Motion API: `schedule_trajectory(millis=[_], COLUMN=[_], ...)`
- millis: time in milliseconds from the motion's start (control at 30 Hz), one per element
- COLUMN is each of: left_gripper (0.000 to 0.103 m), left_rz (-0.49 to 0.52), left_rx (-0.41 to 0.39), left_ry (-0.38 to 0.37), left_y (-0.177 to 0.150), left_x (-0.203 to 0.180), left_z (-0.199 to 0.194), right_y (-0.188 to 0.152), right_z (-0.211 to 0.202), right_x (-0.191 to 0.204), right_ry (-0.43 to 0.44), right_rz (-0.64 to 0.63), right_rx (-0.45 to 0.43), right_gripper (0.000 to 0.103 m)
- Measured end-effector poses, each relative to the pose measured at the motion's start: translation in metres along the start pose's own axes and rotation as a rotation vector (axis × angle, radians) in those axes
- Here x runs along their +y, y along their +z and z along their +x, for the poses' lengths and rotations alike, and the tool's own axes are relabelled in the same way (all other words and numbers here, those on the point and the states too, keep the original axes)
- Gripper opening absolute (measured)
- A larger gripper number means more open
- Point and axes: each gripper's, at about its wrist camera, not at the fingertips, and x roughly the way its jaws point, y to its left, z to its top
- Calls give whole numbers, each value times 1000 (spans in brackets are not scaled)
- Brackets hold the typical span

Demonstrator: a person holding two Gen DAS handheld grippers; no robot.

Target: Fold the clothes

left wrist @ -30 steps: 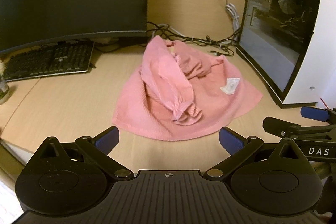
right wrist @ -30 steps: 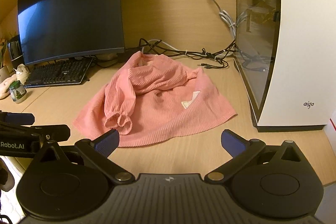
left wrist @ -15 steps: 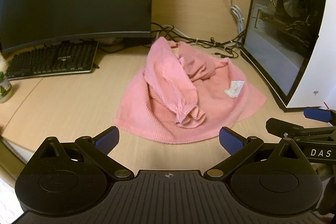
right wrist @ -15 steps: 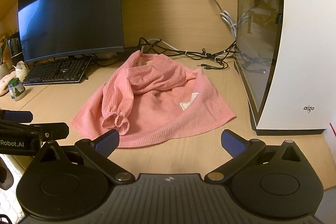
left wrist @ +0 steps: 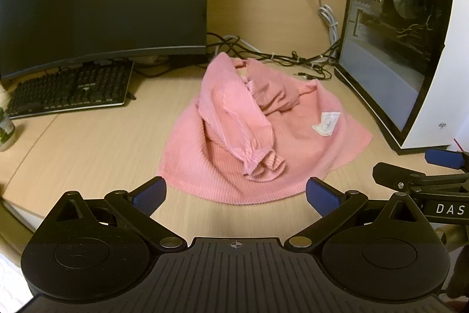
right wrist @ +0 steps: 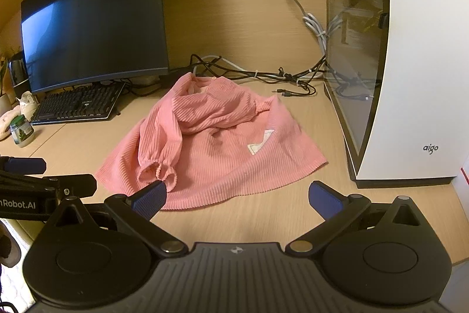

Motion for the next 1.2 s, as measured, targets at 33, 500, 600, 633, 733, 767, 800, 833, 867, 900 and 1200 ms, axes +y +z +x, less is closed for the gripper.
schedule_trajectory(millis=[33,500,600,633,733,767,800,833,867,900,1200], left_gripper=[103,103,103,103,103,103,103,103,103,103,103], left_rz=[1,0,-2,-3,-5,-5,-6,-6,-7,-7,-6], left_rx=[-1,-2,0,1,2,2,2,3,3,4,4], left_ry=[0,-5,-5,-6,-7,-7,-7,-8,-8,-8,-11], left_y=[0,1,2,2,2,2,2,2,2,2,2], left_x=[0,1,2,2,2,2,2,2,2,3,3], left_z=[0,2,3,4,4,4,4,5,5,5,6], right_y=[0,0,0,0,1,1,2,2,2,3,3], right_z=[0,2,2,2,3,3,3,3,4,4,4], right_x=[0,-1,0,0,0,-1,-1,-1,-1,-1,0], right_ry=[1,-2,-1,-1,0,0,1,2,2,3,1], right_rz=[-2,-5,-4,-4,-5,-5,-5,-5,-5,-4,-3], right_rx=[0,-3,-3,-3,-3,-3,-2,-2,-2,-2,-2], right_gripper=[103,103,103,103,103,103,103,103,103,103,103])
